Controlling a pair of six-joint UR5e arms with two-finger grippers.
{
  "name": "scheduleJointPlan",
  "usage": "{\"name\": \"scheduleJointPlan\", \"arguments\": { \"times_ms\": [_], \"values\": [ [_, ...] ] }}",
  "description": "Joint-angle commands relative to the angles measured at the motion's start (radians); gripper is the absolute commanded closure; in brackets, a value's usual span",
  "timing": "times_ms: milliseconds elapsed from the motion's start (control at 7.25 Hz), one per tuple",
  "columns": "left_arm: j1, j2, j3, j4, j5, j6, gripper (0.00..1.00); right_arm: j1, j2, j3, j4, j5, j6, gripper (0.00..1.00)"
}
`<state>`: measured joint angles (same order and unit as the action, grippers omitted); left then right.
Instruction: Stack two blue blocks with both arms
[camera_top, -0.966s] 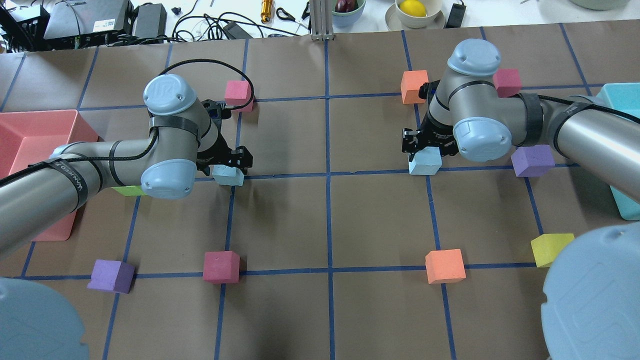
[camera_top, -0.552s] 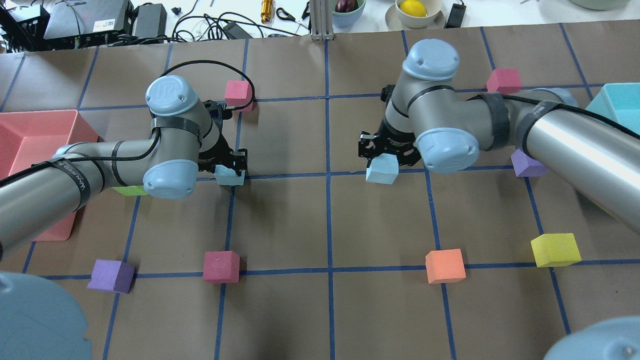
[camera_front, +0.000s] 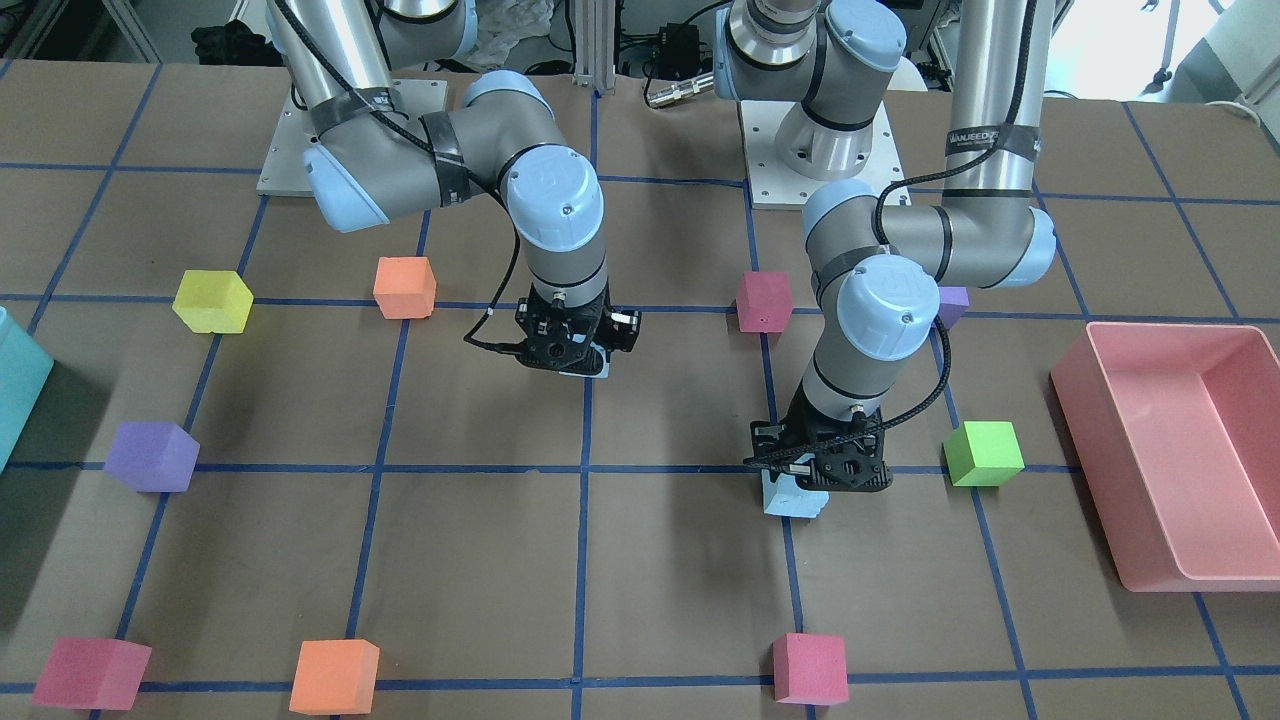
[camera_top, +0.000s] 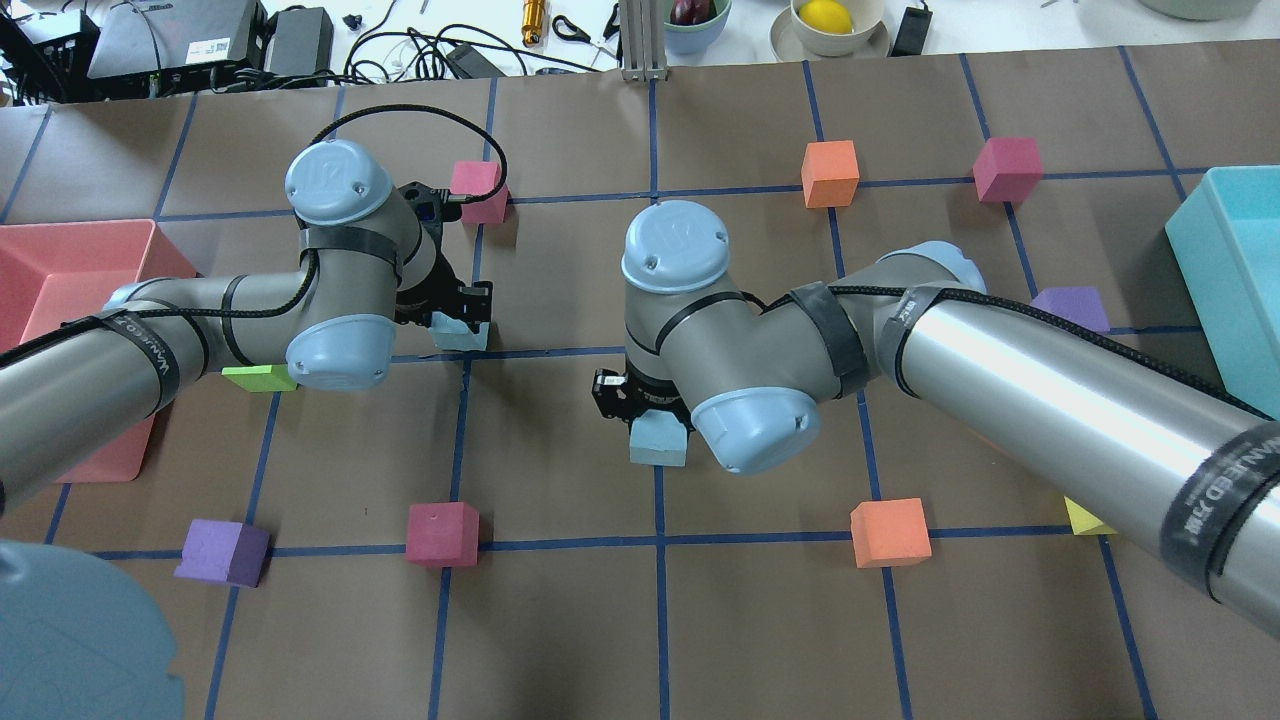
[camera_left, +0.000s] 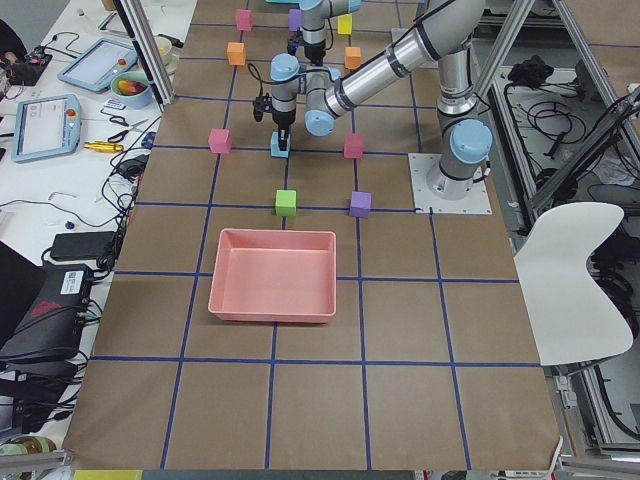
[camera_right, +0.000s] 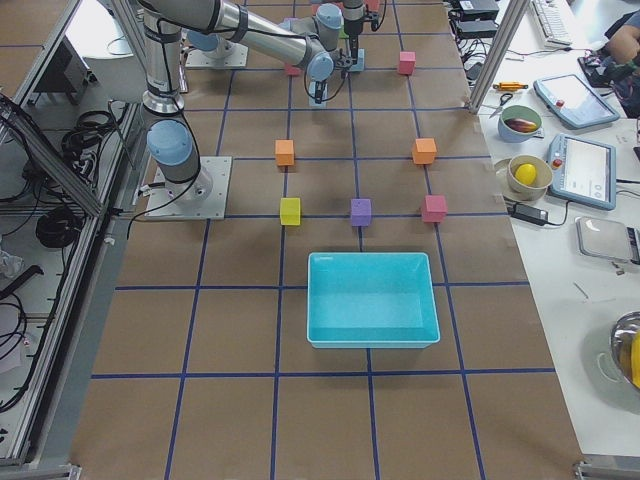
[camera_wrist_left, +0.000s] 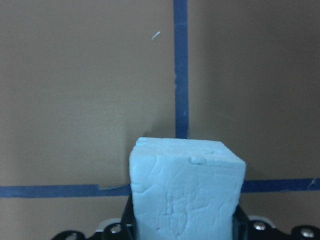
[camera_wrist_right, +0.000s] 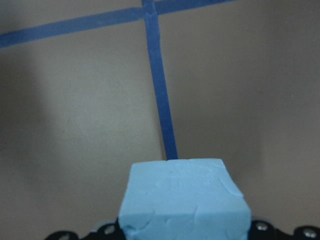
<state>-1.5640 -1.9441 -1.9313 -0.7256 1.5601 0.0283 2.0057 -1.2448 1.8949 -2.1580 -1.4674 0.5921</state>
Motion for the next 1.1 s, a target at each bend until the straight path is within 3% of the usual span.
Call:
{"name": "scheduleJointPlan", "arguments": {
  "times_ms": [0, 276, 966],
  "values": [
    [-0.011, 0.028, 0.0, -0.004, 0.001, -0.002, 0.99, 0.012, -0.037, 0.071, -0.003, 0.01, 0.009, 1.0],
    [-0.021, 0.056, -0.005, -0.008, 0.005, -0.004, 0.99, 0.012, -0.054, 0.116, -0.008, 0.007, -0.008, 1.0],
    [-0.024, 0.166, 0.0, -0.121, 0.005, -0.01, 0.99, 0.013, -0.01, 0.119, -0.1, 0.012, -0.139, 1.0]
  ]
}}
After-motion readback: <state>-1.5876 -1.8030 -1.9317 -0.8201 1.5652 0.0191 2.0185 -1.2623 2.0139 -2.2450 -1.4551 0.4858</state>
